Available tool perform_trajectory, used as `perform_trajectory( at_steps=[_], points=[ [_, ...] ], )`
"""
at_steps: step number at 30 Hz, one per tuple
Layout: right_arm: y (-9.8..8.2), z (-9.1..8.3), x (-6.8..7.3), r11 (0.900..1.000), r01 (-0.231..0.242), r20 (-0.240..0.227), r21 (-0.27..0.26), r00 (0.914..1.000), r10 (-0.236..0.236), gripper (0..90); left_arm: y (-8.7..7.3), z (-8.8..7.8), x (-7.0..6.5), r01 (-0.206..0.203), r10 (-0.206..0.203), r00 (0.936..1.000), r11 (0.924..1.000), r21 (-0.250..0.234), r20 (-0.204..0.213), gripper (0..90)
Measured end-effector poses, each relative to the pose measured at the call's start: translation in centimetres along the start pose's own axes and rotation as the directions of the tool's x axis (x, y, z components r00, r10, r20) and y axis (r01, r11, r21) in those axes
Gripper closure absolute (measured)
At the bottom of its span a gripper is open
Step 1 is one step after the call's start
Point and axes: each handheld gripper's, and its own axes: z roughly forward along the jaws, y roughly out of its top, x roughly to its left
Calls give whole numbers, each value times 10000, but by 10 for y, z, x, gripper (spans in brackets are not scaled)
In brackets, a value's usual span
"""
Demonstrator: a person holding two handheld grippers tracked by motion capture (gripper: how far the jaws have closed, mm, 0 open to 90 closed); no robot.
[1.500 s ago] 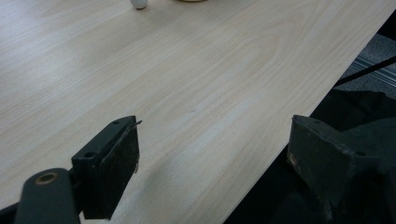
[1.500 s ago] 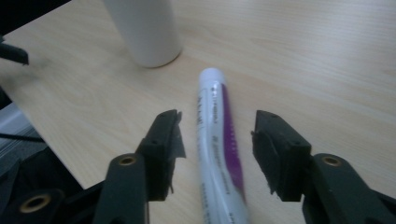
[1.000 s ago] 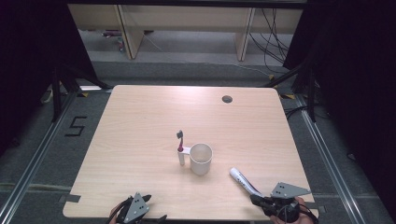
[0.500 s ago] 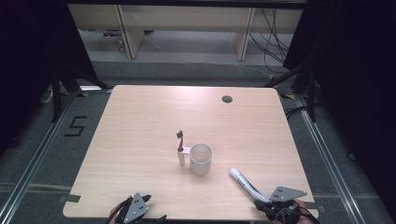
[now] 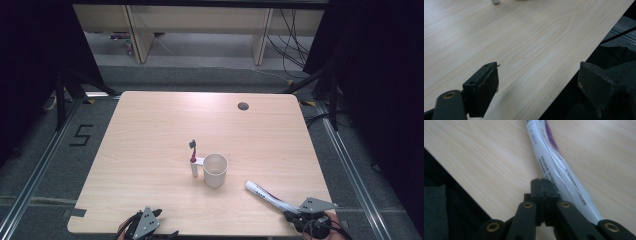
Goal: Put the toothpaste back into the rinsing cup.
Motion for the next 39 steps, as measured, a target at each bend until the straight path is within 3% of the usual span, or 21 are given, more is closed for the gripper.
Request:
perform_trajectory(
  at_steps=[1,2,4,8,9,11,12,13,14,15,16,17,19,25,27,30,32,39],
  points=[
    [-1,0,-1,9997,-231,65,-22,9997,231,895,0,0,0,13,-13,10000,10000,-30,8,168],
    [0,0,-6,10000,42,95,-34,9999,-42,895,0,1,0,10,-10,10000,10000,-63,24,169],
    [2,1,-10,9997,-221,218,-42,9995,222,895,0,1,-1,29,-29,10000,10000,-59,28,170],
    [8,5,-22,9999,-87,525,-133,9986,93,895,0,0,0,15,-15,10000,10000,28,21,170],
    [9,6,-25,9998,-179,524,-74,9985,183,895,0,1,-2,261,-259,9996,9995,-189,103,170],
    [13,10,-29,9993,-350,656,-90,9972,355,895,0,0,-1,24,-24,10000,10000,44,23,170],
    [16,10,-34,9998,-182,705,-3,9973,182,895,0,1,-2,181,-180,9998,9998,-91,95,170],
    [17,11,-34,9992,-404,745,-61,9964,408,896,0,1,-2,167,-167,9999,9999,-39,42,170],
    [21,12,-40,9998,-156,857,-116,9962,166,896,0,1,-2,171,-171,9999,9998,-33,17,170],
    [23,13,-40,9994,-336,1017,-114,9942,346,896,0,1,-1,67,-67,10000,10000,58,-6,170],
    [25,15,-43,9997,-211,1105,-105,9936,221,897,0,1,-1,33,-33,10000,10000,72,3,170],
    [28,15,-45,9989,-463,1131,2,9925,460,897,0,1,-1,22,-22,10000,10000,77,10,170],
    [34,19,-56,9998,-182,1301,-93,9913,192,897,0,1,-1,26,-26,10000,10000,66,11,171],
    [54,31,-73,9993,-368,1420,-81,9892,376,897,0,1,-2,171,-171,9998,9998,-37,64,170],
    [62,36,-75,9985,-551,1372,-32,9890,550,897,0,1,-1,42,-42,10000,10000,46,36,171],
    [71,44,-78,9991,-418,1487,30,9880,409,897,0,1,-3,268,-266,9996,9995,-136,116,170],
    [77,49,-78,9989,-469,1493,43,9877,458,897,0,0,-1,31,-31,10000,10000,63,57,170],
    [92,61,-84,9982,-594,1523,-4,9866,588,896,0,0,-2,56,-56,10000,10000,23,30,171]
  ],
)
